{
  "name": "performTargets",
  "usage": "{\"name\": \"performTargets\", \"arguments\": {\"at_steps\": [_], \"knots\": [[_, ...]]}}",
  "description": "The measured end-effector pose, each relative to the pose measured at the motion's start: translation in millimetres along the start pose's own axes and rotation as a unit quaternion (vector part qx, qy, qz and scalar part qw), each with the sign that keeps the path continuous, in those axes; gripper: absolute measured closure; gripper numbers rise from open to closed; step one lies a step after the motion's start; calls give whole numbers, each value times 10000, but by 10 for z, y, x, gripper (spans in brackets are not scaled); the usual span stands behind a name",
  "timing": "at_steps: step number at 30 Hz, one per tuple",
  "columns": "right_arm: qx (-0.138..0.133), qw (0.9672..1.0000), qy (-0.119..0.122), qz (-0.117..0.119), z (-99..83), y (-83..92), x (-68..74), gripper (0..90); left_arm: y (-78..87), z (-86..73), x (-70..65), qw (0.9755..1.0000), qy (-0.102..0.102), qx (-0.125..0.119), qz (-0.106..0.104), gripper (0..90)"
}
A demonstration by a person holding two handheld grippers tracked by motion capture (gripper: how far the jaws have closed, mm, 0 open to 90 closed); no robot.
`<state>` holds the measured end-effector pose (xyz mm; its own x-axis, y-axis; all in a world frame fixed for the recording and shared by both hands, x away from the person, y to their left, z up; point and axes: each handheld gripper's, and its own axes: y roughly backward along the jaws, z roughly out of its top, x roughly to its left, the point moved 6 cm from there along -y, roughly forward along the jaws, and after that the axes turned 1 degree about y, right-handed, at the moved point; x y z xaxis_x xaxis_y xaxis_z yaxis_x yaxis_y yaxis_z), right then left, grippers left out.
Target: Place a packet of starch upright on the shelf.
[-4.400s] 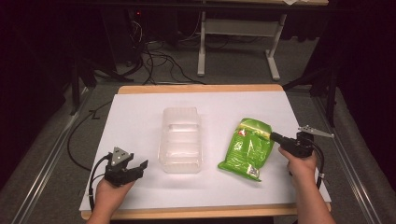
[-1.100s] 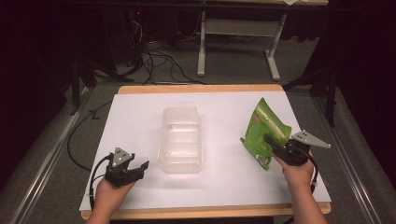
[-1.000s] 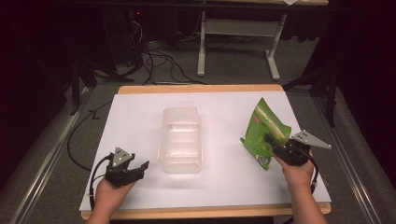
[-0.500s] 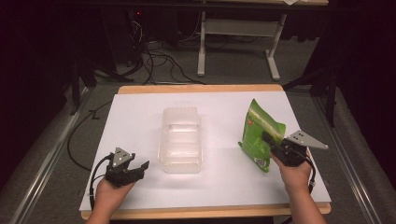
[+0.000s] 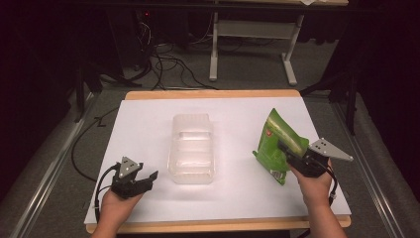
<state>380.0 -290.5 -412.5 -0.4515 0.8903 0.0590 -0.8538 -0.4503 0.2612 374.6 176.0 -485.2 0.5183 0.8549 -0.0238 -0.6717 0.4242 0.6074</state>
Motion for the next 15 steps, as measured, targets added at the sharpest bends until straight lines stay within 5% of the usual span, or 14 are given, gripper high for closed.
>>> {"name": "performTargets", "arguments": {"at_steps": [1,3,7,15], "knots": [[66,10000,54,-10,2,10,-8,858,-2,1,-1,10000,-1,-10,6,368],[108,9999,19,22,8,13,1,890,-1,2,-7,10000,7,-16,-8,368],[64,9997,194,116,51,10,75,892,12,10,-5,10000,15,-67,-7,368],[-138,9992,159,330,171,36,144,893,39,28,-6,9999,19,-144,-16,370]]}}
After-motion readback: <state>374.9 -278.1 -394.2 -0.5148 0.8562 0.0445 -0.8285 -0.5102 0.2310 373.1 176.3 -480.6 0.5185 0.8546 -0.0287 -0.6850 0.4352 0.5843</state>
